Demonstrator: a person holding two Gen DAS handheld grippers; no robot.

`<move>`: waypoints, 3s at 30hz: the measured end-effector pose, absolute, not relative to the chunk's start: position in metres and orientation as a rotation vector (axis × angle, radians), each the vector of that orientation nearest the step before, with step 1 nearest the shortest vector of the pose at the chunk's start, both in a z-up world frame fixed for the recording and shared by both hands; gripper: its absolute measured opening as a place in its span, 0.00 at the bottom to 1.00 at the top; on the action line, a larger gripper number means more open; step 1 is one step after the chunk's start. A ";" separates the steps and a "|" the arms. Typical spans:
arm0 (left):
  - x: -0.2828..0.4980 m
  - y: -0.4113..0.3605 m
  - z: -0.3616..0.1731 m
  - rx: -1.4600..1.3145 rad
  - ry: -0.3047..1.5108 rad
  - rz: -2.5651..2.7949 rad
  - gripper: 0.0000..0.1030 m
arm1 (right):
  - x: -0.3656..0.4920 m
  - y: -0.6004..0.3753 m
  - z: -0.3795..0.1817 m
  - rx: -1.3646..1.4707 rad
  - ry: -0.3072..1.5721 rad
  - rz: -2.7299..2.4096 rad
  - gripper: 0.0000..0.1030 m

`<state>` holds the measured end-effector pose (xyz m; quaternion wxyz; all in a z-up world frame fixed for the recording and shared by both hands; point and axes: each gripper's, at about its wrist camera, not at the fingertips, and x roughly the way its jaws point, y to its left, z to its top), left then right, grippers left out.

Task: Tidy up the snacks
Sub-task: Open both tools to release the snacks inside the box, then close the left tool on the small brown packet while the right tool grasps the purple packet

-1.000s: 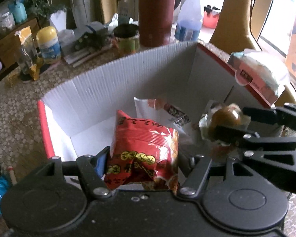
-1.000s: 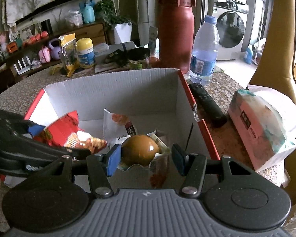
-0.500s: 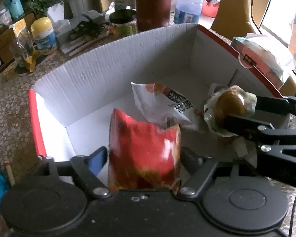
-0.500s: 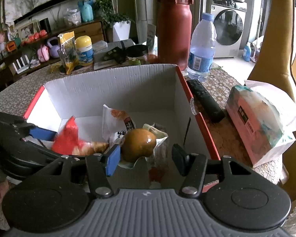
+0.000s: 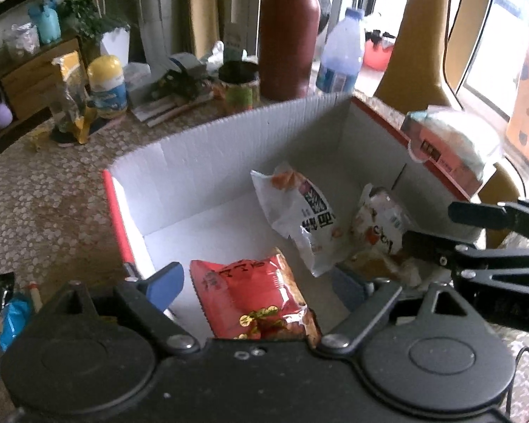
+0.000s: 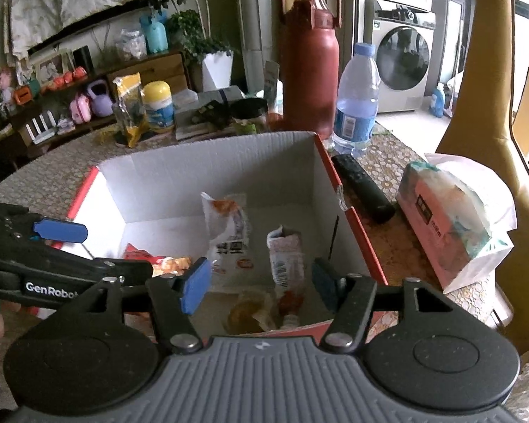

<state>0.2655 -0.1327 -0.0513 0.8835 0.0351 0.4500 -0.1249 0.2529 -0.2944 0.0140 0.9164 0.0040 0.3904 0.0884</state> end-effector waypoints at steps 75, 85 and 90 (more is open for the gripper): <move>0.165 0.184 -0.084 -0.196 0.810 0.212 0.89 | 0.202 -0.023 -0.050 -0.110 0.865 0.563 0.94; 0.185 0.176 -0.111 -0.187 0.849 0.206 0.71 | 0.219 0.003 -0.080 -0.174 0.898 0.548 0.67; 0.191 0.175 -0.117 -0.190 0.859 0.199 0.57 | 0.220 0.009 -0.085 -0.196 0.895 0.548 0.56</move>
